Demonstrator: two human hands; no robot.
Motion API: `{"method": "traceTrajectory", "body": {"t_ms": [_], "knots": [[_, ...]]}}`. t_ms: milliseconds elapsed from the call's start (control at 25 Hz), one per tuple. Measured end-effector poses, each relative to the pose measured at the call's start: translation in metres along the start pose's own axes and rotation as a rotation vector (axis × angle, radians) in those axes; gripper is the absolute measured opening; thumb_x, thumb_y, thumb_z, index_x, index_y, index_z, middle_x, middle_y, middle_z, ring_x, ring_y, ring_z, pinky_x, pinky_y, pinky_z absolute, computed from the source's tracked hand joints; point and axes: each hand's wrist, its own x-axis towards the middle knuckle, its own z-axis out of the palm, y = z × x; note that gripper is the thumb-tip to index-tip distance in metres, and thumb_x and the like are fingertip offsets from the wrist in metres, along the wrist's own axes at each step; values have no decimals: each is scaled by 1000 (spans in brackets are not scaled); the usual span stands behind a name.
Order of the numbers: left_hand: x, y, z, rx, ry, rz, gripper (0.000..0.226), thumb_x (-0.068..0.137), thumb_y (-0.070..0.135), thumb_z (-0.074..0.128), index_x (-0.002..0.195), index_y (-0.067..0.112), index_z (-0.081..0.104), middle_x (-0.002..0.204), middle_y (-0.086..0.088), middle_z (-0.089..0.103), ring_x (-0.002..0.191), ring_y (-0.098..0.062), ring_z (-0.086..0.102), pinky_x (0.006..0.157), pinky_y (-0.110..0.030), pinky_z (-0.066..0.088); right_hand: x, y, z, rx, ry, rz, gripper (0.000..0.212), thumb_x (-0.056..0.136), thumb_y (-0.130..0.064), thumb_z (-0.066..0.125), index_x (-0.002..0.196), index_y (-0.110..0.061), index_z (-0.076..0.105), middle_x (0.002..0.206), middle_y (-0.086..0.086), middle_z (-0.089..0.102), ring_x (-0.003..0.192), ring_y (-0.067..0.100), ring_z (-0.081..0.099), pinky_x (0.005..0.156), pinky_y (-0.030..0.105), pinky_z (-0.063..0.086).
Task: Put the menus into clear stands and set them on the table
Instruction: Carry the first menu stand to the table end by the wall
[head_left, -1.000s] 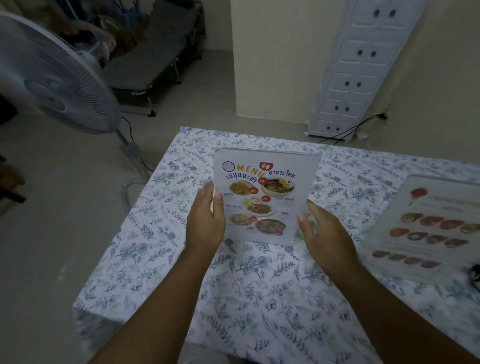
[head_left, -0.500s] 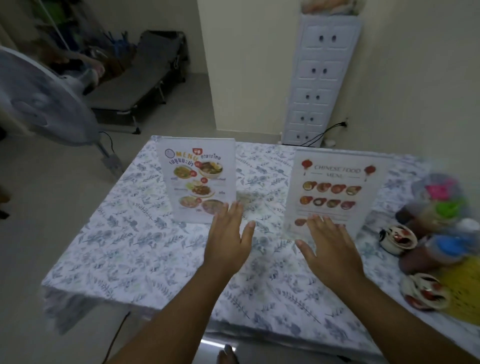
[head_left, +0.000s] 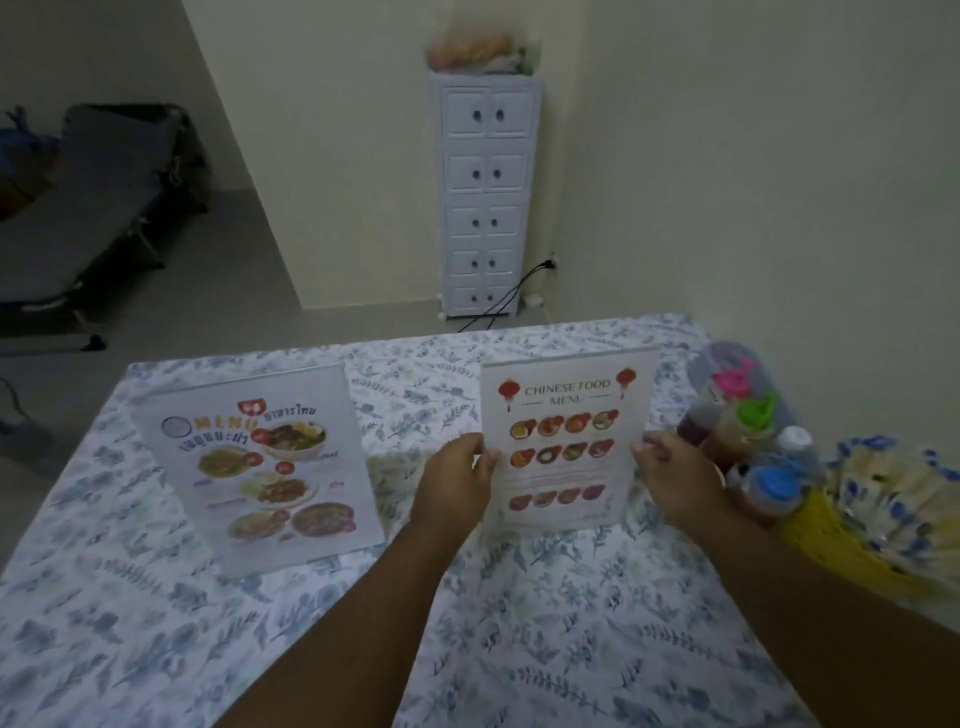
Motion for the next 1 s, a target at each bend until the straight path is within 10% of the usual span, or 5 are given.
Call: {"method": "traceTrajectory", "body": {"t_ms": [160, 600, 1000], "knots": [[32, 5, 5, -99, 84, 13, 22, 101, 23, 58, 91, 12, 75, 85, -1, 77, 78, -20, 71, 65, -30, 56, 29, 4, 8, 168, 43, -4, 22, 97, -25, 61, 76, -25, 59, 72, -11, 68, 61, -14, 63, 47, 3, 40], [262, 143, 74, -367, 165, 52, 26, 99, 31, 59, 83, 42, 77, 88, 22, 79, 89, -9, 76, 84, -47, 63, 308, -71, -90, 331, 144, -209, 27, 95, -37, 63, 91, -10, 67, 87, 8, 70, 79, 26, 68, 73, 37, 59], [359, 136, 207, -396, 127, -29, 33, 99, 34, 58, 83, 58, 73, 99, 12, 80, 100, -22, 76, 89, -54, 61, 437, 34, -65, 284, 142, -76, 30, 97, -40, 59, 80, -16, 64, 77, 0, 71, 76, 25, 72, 57, 28, 56]]}}
